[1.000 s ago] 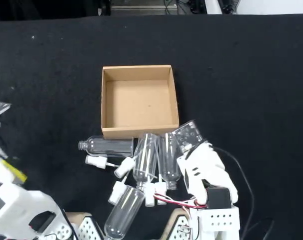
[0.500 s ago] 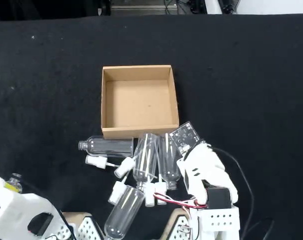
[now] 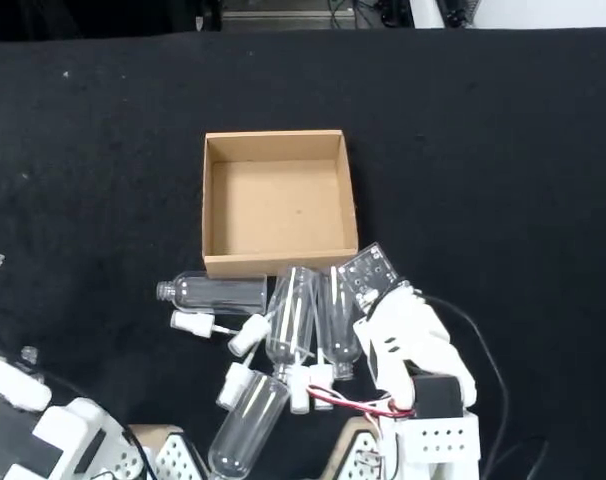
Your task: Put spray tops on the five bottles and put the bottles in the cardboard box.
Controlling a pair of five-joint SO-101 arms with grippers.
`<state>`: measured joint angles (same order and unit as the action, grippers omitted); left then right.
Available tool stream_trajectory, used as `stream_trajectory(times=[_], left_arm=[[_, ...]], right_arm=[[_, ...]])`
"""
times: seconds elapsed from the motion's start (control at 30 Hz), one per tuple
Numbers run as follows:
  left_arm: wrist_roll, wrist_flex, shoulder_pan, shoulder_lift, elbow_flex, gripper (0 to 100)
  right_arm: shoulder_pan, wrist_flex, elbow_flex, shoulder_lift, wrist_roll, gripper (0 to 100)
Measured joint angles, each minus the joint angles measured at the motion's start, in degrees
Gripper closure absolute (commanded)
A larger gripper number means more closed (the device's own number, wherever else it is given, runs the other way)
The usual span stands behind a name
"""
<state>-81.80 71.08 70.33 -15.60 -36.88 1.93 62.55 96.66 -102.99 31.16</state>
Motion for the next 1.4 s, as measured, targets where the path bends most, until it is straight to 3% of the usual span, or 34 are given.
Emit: stream_trajectory(times=[0.37,0.57,1.3,1.4], left_arm=[[1.3,-1.3,-1.7,-0.2,-5.2,69],[1.4,-6.3,-1.8,-0.2,-8.2,69],[-0.6,-7.0,-1.6,-0.2,-9.5,69],[-1.2,-7.0,-1.6,-0.2,-9.7,77]], right_arm=[[0.0,0.0,0.0,0.0,0.0,98.6],[0.0,0.0,0.0,0.0,0.0,98.6],[0.0,0.0,0.0,0.0,0.0,98.6],[0.0,0.0,0.0,0.0,0.0,98.6]])
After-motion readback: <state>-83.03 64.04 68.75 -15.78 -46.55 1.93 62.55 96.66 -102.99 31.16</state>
